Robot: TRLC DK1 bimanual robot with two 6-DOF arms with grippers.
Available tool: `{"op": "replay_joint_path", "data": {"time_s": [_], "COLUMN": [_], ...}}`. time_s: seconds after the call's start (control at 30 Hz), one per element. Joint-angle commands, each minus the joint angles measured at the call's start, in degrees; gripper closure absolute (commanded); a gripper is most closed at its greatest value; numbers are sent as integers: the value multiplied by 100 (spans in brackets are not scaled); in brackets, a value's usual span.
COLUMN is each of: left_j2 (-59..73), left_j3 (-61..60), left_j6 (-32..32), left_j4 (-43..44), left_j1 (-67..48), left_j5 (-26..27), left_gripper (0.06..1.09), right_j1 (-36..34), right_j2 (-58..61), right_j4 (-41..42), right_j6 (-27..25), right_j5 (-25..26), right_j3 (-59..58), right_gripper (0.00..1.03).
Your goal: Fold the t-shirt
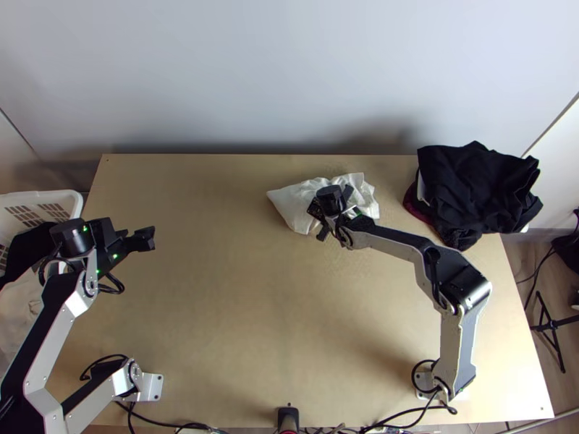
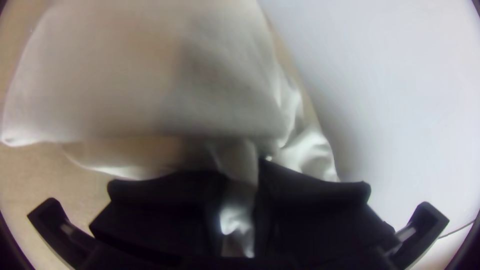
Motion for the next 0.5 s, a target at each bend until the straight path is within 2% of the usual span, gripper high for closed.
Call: {"op": "replay_joint_path", "data": {"time_s": [0.0,0.23,0.47], "left_j2": [-19,-107,-282], "left_j3": [28,-7,-16], "left_j6": [10,2,2], "left_j4": [-4,-30,-83], "left_j1": [-3,-38,-47], "left_j5": [14,23,31], "left_gripper": [11,11,11], "right_j1": [107,213,133], "right_j2": [-596,-1370,-1712], "right_j4": [169,196,205], "right_j6": [303,268,-31], "right_j5": [5,128,268], "right_j3": [-105,-26,-17], "right_gripper": [100,100,100]}}
